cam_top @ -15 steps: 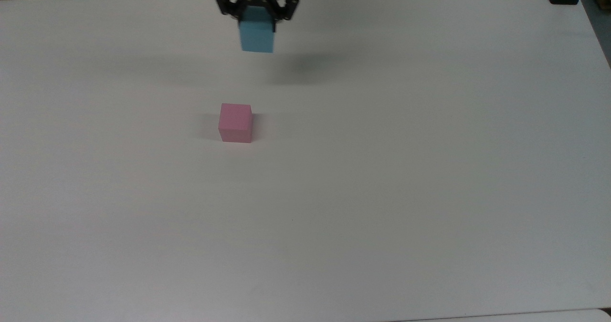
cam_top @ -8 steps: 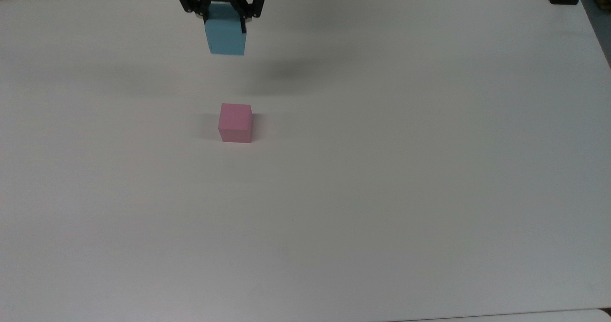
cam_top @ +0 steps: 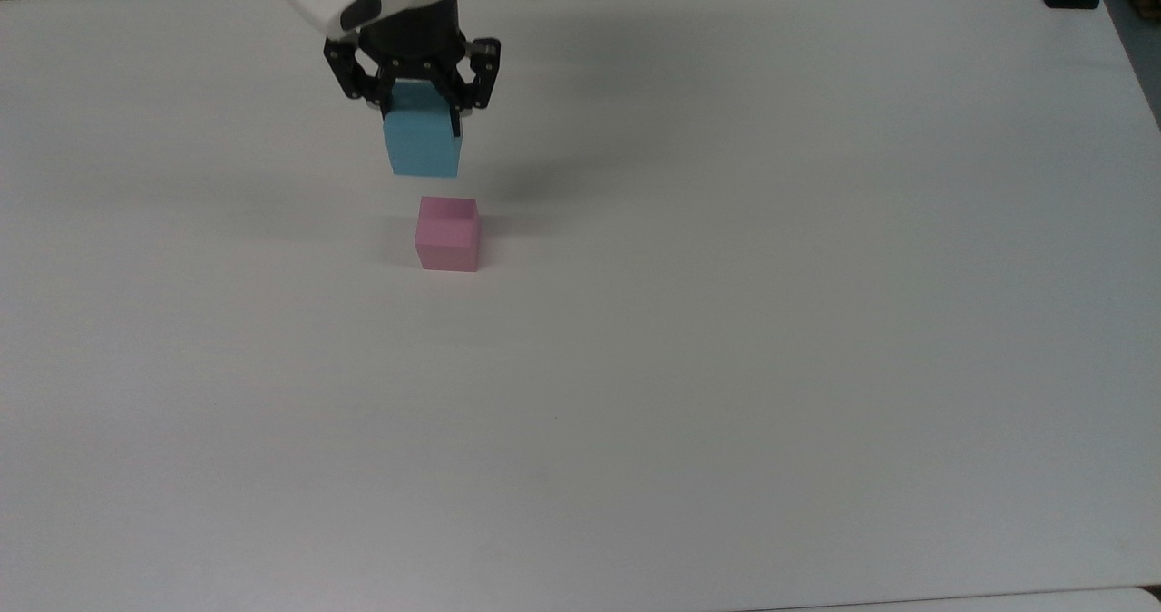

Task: Put blue cube on pink cube
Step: 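Carry the blue cube over the pink cube and lower it on top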

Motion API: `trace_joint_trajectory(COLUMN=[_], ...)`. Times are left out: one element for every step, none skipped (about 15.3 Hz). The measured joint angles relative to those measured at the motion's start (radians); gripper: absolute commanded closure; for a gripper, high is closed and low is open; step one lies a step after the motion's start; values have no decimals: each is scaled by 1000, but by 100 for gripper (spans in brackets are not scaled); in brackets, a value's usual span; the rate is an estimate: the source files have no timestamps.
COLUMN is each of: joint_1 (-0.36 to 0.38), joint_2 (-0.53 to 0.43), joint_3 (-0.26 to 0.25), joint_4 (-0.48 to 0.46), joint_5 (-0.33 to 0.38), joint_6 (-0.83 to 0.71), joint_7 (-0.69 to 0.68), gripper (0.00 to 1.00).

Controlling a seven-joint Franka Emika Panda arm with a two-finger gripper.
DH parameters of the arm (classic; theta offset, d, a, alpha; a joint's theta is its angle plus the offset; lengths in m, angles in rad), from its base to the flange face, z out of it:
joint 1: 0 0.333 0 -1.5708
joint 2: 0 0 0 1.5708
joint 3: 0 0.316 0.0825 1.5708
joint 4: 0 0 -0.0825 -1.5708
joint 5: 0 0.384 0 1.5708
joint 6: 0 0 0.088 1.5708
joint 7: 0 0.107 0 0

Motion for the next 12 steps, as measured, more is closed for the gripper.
trace_joint_trajectory(joint_1=[0, 0, 0, 0, 0, 0, 0, 1, 2, 3, 5, 7], joint_2=[18, 34, 47, 58, 68, 78, 88, 98, 110, 118, 125, 132], joint_3=[0, 0, 0, 0, 0, 0, 0, 0, 0, 0, 0, 0], joint_4=[7, 13, 16, 19, 20, 20, 21, 21, 21, 21, 21, 21], joint_5=[0, 0, 0, 0, 0, 0, 0, 0, 0, 0, 0, 0], joint_6=[0, 0, 1, 3, 4, 5, 5, 8, 19, 28, 33, 33], joint_7=[1, 2, 3, 4, 4, 4, 5, 9, 18, 25, 30, 35], gripper=[42, 42, 42, 42, 42, 42, 42, 42, 42, 42, 42, 42])
